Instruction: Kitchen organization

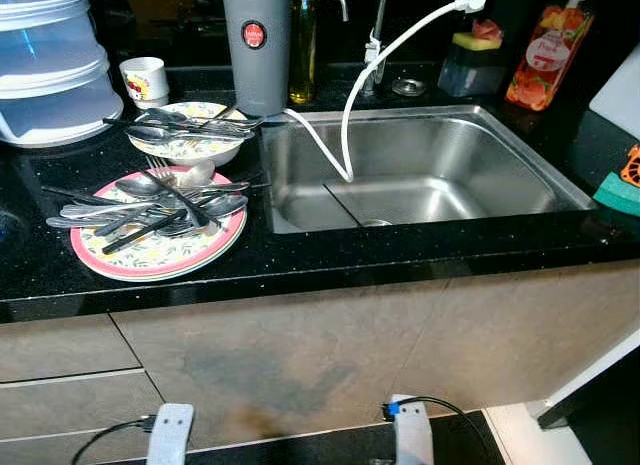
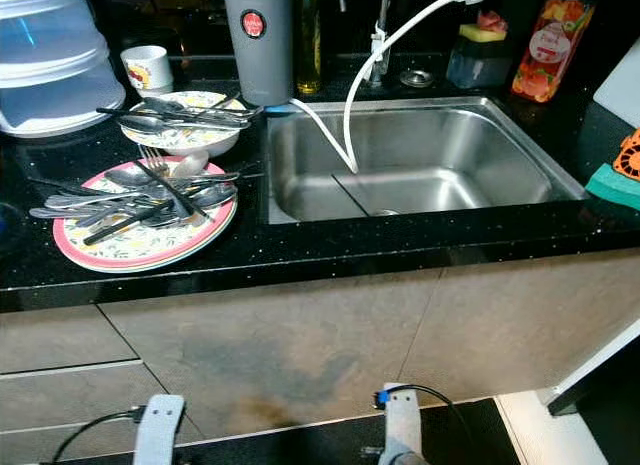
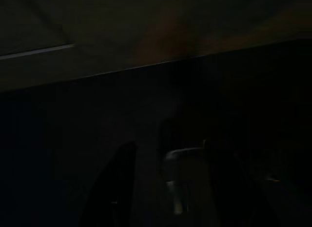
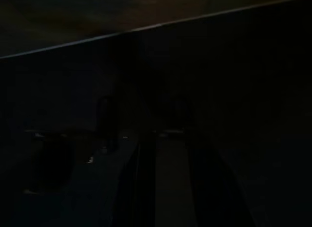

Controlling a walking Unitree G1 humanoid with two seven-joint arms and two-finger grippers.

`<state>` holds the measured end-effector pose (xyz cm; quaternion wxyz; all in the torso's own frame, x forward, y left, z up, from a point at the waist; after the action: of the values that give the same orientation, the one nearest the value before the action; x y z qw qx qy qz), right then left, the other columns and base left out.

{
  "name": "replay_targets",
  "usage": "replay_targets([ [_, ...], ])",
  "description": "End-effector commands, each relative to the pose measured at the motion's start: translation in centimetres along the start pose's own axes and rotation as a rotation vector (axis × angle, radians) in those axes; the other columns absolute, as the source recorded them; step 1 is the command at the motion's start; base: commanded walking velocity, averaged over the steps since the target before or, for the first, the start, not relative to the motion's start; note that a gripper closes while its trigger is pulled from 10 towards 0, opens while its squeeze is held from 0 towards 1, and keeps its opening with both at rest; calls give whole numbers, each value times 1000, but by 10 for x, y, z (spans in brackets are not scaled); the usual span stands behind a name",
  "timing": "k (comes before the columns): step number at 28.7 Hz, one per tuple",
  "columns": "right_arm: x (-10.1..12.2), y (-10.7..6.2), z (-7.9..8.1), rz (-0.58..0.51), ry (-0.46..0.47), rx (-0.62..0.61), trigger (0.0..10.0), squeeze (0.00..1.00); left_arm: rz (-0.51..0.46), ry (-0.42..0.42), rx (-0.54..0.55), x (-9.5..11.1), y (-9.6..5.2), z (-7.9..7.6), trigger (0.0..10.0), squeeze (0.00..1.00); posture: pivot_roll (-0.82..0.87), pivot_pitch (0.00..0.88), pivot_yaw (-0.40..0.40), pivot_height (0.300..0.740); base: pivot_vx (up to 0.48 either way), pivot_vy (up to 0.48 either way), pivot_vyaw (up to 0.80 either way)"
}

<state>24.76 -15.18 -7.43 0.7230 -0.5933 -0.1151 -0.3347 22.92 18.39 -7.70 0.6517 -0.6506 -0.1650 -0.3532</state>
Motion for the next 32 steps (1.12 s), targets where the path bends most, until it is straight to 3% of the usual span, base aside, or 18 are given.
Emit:
replay_targets([
  [1,-10,-1,-6,24,11,-18,10000,0,23,-6,-15,-11,-2,-5,10000,0,-39,160,20,740,0,0,0],
  [13,-10,-2,-11,18,12,-22,10000,0,-58,-116,-19,-4,-3,-4,10000,0,-48,140,24,740,0,0,0],
  [20,-14,-4,-20,24,7,-38,10000,0,-42,-97,-36,-12,-5,-8,10000,0,-43,139,20,740,0,0,0],
  [32,-24,-7,-30,47,-14,-64,10000,0,-33,-82,-16,-16,-7,0,10000,0,-56,153,22,740,0,0,0],
])
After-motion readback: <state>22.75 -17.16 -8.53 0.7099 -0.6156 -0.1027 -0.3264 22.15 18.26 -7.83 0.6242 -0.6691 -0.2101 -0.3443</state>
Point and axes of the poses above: a point about 5 cm out from each wrist's last joint towards the gripper, its own y axis pointing out of the wrist towards the gripper, its own x axis along the axis of the wrist's last joint, z = x × y, the point moved 2 cm from there along y, pointing out of the wrist towards the gripper, and after that the axes turned 15 degrees about y, right-handed, at the moved point
